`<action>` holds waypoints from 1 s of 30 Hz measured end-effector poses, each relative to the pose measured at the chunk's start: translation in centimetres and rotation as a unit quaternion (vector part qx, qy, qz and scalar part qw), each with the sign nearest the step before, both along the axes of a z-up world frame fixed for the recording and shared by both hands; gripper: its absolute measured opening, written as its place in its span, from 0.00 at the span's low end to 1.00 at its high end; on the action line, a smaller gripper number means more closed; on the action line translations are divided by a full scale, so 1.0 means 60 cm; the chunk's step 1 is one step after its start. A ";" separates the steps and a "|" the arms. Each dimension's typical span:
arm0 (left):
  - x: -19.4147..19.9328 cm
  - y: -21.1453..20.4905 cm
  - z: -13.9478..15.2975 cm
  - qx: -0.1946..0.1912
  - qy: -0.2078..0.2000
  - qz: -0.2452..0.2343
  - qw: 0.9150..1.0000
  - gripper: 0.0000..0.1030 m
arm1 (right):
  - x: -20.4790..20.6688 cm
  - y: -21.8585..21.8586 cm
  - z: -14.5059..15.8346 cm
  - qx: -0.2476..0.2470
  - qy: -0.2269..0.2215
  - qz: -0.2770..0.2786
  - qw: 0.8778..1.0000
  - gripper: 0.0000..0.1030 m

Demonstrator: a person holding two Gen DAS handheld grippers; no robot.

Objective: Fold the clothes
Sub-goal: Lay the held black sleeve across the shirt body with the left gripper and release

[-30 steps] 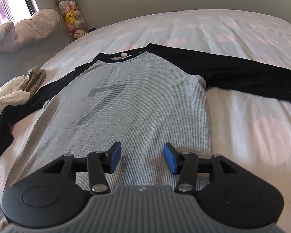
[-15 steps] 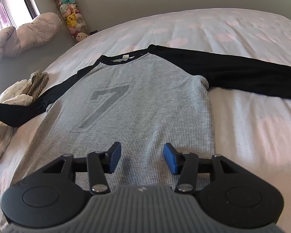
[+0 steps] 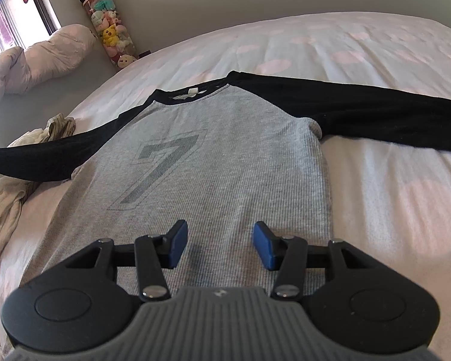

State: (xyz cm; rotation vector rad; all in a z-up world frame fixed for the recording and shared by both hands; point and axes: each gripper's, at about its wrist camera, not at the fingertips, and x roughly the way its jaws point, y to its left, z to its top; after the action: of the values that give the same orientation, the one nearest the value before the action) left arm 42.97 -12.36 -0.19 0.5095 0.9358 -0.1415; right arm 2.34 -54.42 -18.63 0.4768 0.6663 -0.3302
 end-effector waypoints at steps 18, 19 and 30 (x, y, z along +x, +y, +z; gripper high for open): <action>-0.107 -0.030 -0.061 -0.115 -0.078 0.040 0.990 0.39 | -0.021 -0.006 0.024 -0.024 -0.018 -0.026 0.999 0.50; -0.129 -0.043 -0.060 -0.126 -0.075 0.029 0.989 0.39 | -0.025 -0.006 0.031 -0.030 -0.010 -0.035 0.999 0.50; -0.317 -0.200 -0.139 -0.206 -0.005 -0.077 0.975 0.39 | -0.120 -0.092 0.130 -0.064 0.120 -0.069 0.988 0.50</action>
State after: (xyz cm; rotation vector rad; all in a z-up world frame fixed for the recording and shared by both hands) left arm 23.94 -24.34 -8.52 0.1959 0.8278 -0.4635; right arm -4.83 -59.91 -10.82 0.3649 0.8416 -0.5647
